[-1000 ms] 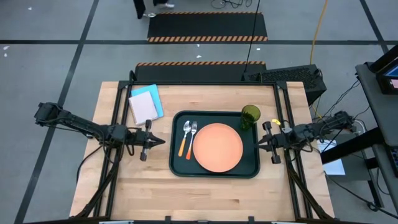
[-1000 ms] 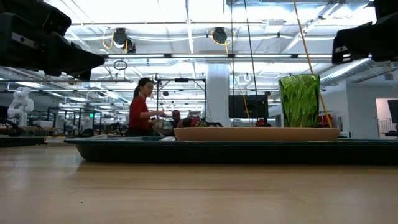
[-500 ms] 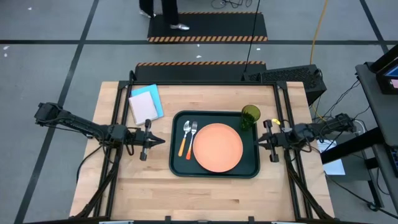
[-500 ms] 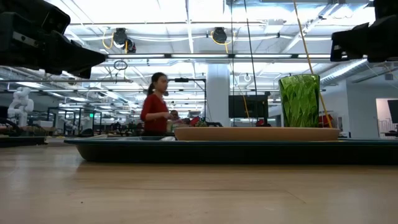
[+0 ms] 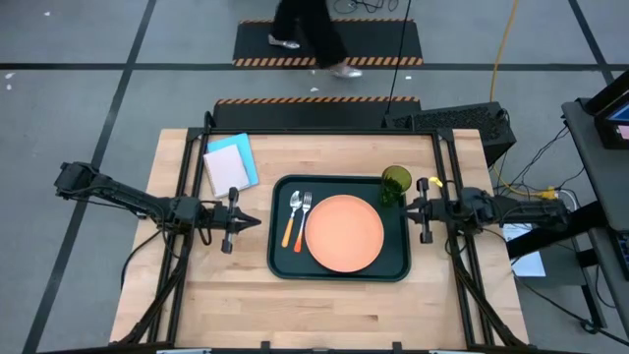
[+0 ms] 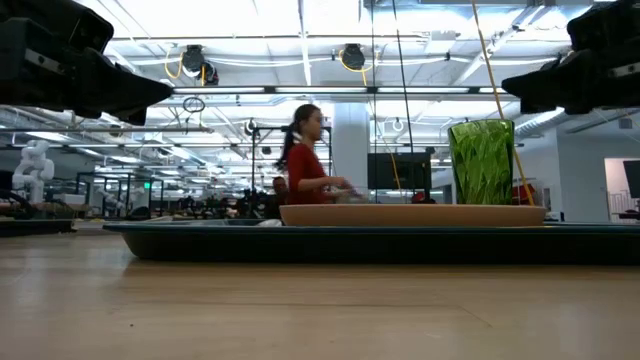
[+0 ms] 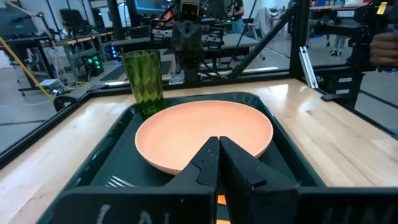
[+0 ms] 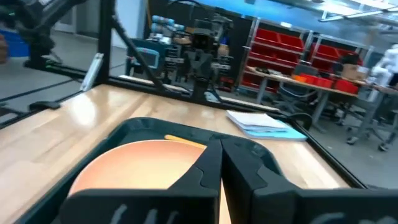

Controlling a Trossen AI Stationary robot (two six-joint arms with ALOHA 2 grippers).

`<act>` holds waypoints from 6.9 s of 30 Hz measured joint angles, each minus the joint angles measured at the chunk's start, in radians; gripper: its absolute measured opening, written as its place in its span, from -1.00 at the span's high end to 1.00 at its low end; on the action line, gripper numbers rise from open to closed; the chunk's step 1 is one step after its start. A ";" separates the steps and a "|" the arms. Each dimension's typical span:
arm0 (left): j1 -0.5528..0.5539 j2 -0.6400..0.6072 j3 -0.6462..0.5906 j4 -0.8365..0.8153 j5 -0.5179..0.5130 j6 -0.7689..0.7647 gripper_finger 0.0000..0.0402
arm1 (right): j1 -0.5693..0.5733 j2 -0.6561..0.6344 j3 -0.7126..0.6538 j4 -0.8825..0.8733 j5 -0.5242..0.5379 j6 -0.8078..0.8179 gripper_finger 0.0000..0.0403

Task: Pick and place plate/cup/fork/spoon on tray
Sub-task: Return to Home Position

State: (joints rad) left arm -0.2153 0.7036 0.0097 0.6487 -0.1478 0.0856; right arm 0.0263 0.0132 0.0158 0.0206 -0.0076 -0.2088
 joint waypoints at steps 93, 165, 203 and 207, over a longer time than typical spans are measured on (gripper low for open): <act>0.309 -0.633 0.002 -0.637 0.178 0.013 0.93 | -0.051 0.066 -0.001 0.013 -0.020 0.194 1.00; 0.309 -0.633 0.001 -0.636 0.173 0.007 0.93 | -0.051 0.066 -0.001 0.013 -0.020 0.197 1.00; 0.309 -0.632 0.001 -0.637 0.173 0.007 0.93 | -0.050 0.066 -0.001 0.013 -0.020 0.198 1.00; 0.309 -0.633 0.001 -0.637 0.173 0.007 0.93 | -0.050 0.066 -0.001 0.013 -0.020 0.197 1.00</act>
State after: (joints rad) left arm 0.0938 0.0708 0.0105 0.0120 0.0254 0.0931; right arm -0.0242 0.0789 0.0149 0.0338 -0.0274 -0.0114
